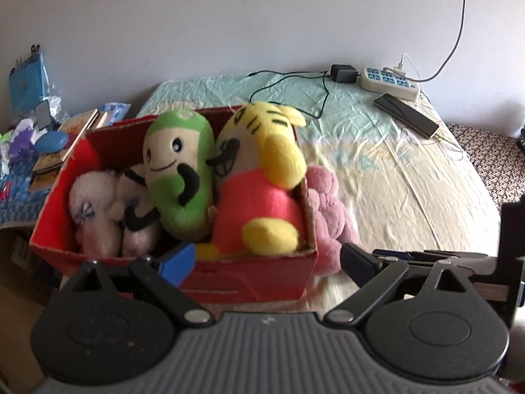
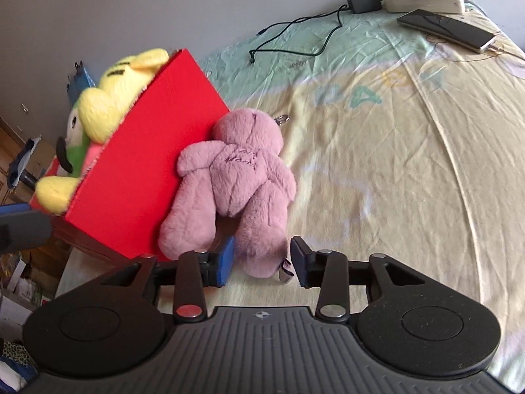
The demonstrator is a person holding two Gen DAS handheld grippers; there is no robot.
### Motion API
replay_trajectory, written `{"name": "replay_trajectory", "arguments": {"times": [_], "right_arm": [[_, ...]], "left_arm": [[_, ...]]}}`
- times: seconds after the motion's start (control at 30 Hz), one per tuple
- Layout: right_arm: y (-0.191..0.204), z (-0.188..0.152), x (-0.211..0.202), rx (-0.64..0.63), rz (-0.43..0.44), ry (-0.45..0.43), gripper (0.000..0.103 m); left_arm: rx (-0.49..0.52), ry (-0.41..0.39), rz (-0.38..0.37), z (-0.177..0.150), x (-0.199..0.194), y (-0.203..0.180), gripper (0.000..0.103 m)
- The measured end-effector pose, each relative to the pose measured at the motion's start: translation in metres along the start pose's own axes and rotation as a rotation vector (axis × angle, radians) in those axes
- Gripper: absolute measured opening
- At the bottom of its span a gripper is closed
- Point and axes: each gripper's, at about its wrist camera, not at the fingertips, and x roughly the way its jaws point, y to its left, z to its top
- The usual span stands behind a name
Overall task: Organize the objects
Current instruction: 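Close the right gripper on the pink teddy's head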
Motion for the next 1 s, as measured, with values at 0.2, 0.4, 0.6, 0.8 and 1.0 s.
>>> {"name": "replay_trajectory", "arguments": {"times": [0.2,0.4,0.6,0.8,1.0], "right_arm": [[-0.002,0.000,0.005,-0.001,0.023,0.012,0.031],[-0.006,-0.008,-0.022,-0.056,-0.021,-0.004,0.030],[-0.025,-0.029,-0.058,-0.063,-0.044,0.035,0.031],[-0.042,-0.058,-0.086,-0.043,-0.034,0.114,0.032],[-0.056,-0.059,-0.109,0.027,0.058,0.105,0.036]], "left_arm": [[-0.006,0.017,0.014,-0.006,0.001,-0.004,0.095],[0.014,0.015,-0.020,-0.007,0.001,-0.016,0.095],[0.093,0.009,-0.132,-0.009,0.002,-0.044,0.095],[0.218,0.036,-0.259,-0.023,0.010,-0.077,0.095],[0.246,0.104,-0.327,-0.032,0.030,-0.087,0.095]]}}
